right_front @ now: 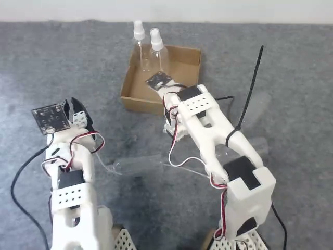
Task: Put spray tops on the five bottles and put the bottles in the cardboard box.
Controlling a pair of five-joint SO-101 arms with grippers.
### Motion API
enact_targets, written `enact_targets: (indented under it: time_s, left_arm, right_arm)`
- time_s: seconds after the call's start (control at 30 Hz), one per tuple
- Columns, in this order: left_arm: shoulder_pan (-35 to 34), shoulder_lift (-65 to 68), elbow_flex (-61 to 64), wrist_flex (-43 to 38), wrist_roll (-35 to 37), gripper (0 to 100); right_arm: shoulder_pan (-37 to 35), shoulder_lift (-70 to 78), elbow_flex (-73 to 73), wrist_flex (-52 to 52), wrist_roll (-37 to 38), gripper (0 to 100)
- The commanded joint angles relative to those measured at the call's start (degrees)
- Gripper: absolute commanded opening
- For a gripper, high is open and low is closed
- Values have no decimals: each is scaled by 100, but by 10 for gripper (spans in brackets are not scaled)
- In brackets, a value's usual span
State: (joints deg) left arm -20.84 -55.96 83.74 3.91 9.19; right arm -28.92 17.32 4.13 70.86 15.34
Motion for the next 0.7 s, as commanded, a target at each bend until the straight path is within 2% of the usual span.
enact_targets:
  time_s: [0.0,0.07,0.27,0.67]
  left_arm:
    - [0,-132,-31,9,35,55]
    - [0,-132,-31,9,35,55]
    - [9,-132,-31,9,35,55]
    - [9,-132,-31,9,35,55]
  right_arm:
    - [-119,-22,-105,-4,-334,10]
    - [-189,-22,-88,145,-193,32]
    - [-558,-22,-97,558,598,206]
    - [-549,-22,-105,532,2048,210]
